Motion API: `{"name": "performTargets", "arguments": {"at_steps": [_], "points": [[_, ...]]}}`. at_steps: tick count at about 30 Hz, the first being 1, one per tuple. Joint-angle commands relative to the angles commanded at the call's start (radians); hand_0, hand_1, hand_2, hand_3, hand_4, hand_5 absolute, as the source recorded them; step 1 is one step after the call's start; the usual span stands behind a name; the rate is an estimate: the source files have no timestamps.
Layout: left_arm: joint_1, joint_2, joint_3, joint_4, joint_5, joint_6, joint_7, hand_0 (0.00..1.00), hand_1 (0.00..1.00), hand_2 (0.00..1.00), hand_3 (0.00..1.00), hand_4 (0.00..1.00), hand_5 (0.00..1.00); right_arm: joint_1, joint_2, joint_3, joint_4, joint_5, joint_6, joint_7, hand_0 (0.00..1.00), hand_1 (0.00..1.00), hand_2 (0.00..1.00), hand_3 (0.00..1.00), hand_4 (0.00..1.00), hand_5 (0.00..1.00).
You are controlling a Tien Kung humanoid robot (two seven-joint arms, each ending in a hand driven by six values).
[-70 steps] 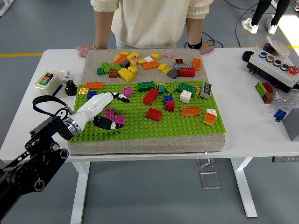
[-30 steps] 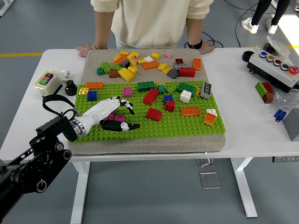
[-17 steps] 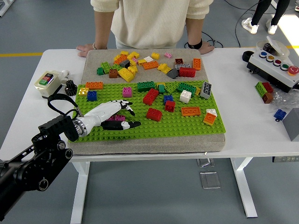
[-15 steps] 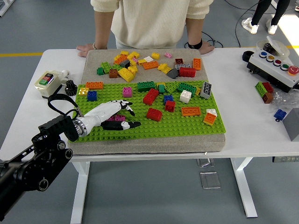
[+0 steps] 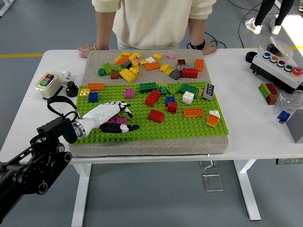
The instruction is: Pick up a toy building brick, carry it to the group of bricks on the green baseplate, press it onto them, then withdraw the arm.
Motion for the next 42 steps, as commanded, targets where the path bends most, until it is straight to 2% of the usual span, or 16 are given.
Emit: {"name": "performTargets", "arguments": {"at_steps": [17,27,31,32,33,36,42], "points": [[0.011,0.013,-0.007,0.003,0.023,0.002,0.003,0.998,0.998,0.959,0.694,0.998,0.998,-0.001,0.0,0.002,0.0,0.006,0.0,0.001,0.752,0.674,0.725,0.658,0.913,0.485],[0.019,0.018,-0.015,-0.029,-0.029,0.004,-0.01,0.998,0.992,0.939,0.693,0.998,0.998,-0.002,0.001,-0.001,0.0,0.006,-0.001,0.001,0.752,0.674,0.725,0.659,0.913,0.485],[0.022,0.02,-0.02,-0.046,-0.057,0.015,-0.015,0.998,0.992,0.939,0.693,0.998,0.998,-0.002,0.002,-0.003,0.0,0.007,-0.001,0.002,0.752,0.674,0.725,0.659,0.913,0.485],[0.025,0.02,-0.028,-0.051,-0.065,0.03,-0.018,0.998,0.992,0.939,0.693,0.998,0.998,-0.002,0.002,-0.003,0.0,0.007,-0.001,0.001,0.752,0.674,0.725,0.659,0.913,0.485],[0.027,0.02,-0.033,-0.053,-0.065,0.039,-0.019,0.998,0.955,0.895,0.672,0.998,0.998,-0.002,0.003,-0.003,0.0,0.007,-0.001,0.001,0.752,0.674,0.725,0.659,0.913,0.485],[0.03,0.025,-0.042,-0.053,-0.063,0.053,-0.021,0.998,0.955,0.895,0.672,0.998,0.998,-0.003,0.002,-0.003,0.0,0.007,-0.001,0.001,0.752,0.674,0.725,0.659,0.913,0.485],[0.046,0.035,-0.049,-0.061,-0.056,0.056,-0.023,0.998,0.95,0.885,0.651,0.998,0.998,-0.003,0.002,-0.003,0.0,0.008,-0.002,0.0,0.751,0.674,0.725,0.659,0.914,0.484]]}}
